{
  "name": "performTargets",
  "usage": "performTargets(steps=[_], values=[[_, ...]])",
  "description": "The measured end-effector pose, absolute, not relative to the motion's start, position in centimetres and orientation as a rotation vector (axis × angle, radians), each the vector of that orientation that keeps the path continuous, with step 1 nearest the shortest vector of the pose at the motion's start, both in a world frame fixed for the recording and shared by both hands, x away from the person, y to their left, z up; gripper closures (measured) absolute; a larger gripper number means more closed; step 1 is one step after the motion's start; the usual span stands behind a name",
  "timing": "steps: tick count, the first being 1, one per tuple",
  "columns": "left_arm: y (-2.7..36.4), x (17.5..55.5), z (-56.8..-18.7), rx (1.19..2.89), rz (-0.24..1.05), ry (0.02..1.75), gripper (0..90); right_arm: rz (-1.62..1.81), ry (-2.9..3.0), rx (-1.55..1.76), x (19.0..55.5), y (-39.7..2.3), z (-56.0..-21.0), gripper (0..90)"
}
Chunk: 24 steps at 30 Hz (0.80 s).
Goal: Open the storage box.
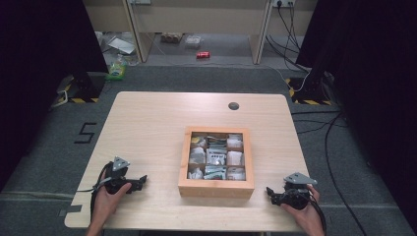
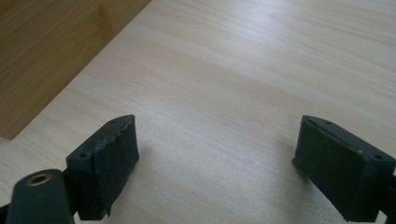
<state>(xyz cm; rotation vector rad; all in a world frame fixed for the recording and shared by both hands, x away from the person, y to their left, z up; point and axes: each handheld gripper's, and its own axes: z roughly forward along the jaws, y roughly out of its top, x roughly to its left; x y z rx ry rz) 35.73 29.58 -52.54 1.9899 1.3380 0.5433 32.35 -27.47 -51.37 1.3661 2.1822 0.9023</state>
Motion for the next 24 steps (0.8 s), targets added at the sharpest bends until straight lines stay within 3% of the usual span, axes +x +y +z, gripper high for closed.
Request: performTargets(steps=[24], values=[[29.62,35.71,-52.55,1.991,0.542,1.334,0.0,0.922,2.181,1.361,32.14,-27.24,-50.72,16.8]])
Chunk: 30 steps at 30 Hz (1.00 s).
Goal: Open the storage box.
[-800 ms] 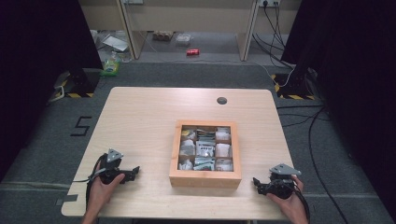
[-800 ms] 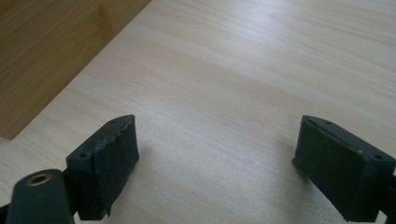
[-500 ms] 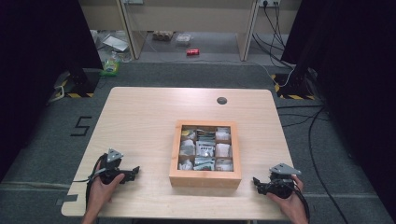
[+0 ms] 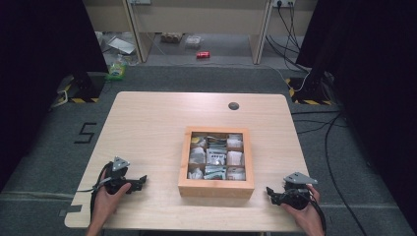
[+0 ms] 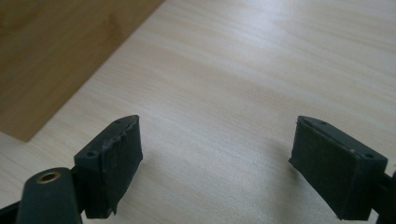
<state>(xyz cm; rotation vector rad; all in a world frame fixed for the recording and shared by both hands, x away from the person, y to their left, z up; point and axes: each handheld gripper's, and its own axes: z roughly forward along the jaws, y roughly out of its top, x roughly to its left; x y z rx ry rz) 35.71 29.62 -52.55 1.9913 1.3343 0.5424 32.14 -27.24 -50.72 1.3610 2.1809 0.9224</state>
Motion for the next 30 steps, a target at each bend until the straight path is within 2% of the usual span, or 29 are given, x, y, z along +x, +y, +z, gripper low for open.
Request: performTargets(steps=[15,30], values=[[29.6,35.7,-52.5,1.991,0.543,1.334,0.0,1.030,2.188,1.294,31.0,-25.7,-48.6,18.8],[29.6,35.7,-52.5,1.992,0.543,1.333,0.0,1.130,2.236,1.202,28.3,-23.5,-47.0,19.9]])
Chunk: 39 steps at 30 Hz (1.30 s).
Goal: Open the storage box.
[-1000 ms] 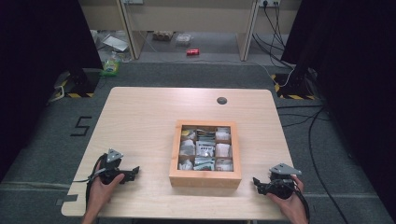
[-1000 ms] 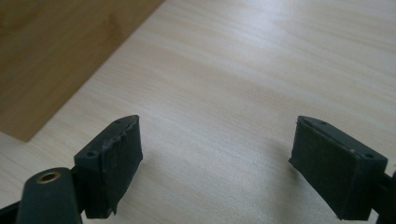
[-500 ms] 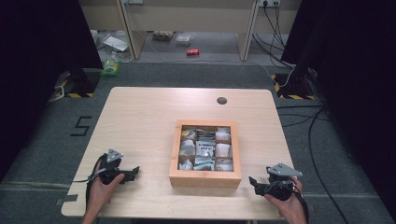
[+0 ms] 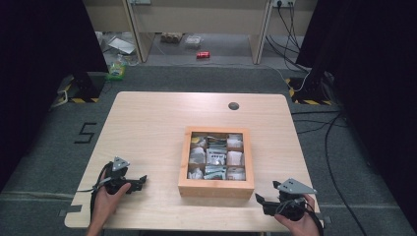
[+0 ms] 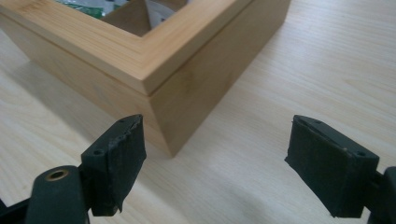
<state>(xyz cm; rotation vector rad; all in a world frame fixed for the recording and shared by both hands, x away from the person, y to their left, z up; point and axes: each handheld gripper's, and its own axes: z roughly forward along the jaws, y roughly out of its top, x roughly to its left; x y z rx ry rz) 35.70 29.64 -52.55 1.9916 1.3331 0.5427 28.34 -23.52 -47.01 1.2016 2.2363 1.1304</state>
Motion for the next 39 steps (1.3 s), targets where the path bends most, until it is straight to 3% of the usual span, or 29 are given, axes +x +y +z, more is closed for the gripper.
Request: performTargets(steps=[9,25,39], values=[[29.6,35.7,-52.5,1.992,0.543,1.333,0.0,1.172,2.251,1.168,28.1,-22.6,-46.9,25.4],[29.6,35.7,-52.5,1.992,0.543,1.333,0.0,1.219,2.243,1.108,28.4,-21.3,-47.2,46.4],[29.6,35.7,-52.5,1.992,0.543,1.333,0.0,1.264,2.258,1.104,28.7,-20.6,-47.4,50.0]])
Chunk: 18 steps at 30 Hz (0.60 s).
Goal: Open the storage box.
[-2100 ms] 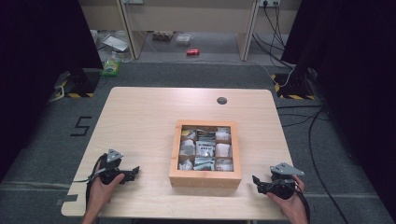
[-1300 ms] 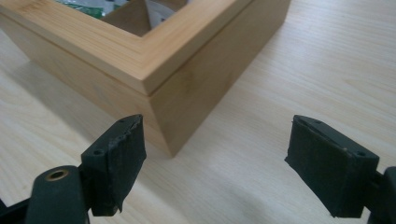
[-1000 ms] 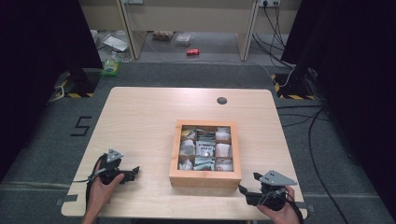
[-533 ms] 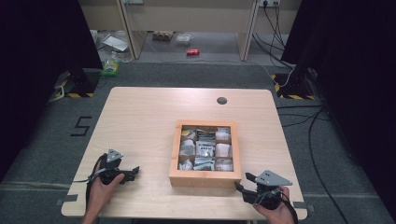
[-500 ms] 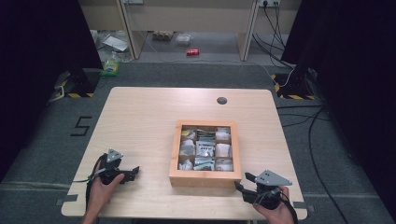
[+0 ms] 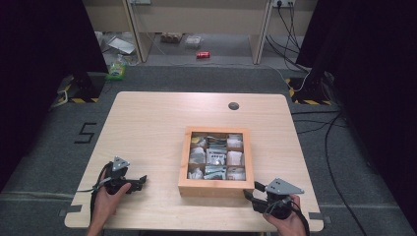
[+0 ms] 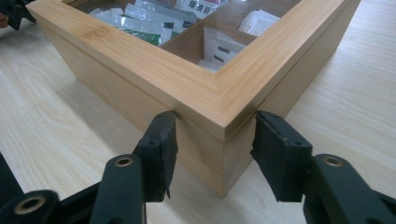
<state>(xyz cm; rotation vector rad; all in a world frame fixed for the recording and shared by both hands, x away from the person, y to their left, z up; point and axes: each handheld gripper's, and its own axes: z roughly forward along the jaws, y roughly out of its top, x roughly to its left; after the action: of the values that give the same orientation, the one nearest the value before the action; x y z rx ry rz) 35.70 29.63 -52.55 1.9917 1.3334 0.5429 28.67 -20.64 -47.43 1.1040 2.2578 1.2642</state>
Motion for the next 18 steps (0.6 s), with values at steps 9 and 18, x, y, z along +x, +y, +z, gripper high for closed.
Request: performTargets(steps=[9,18], values=[[29.64,35.70,-52.55,1.992,0.543,1.333,0.0,1.275,2.228,1.093,28.46,-20.61,-47.36,52.6],[29.63,35.70,-52.55,1.992,0.543,1.333,0.0,1.303,2.196,1.063,28.39,-20.49,-46.91,54.1]])
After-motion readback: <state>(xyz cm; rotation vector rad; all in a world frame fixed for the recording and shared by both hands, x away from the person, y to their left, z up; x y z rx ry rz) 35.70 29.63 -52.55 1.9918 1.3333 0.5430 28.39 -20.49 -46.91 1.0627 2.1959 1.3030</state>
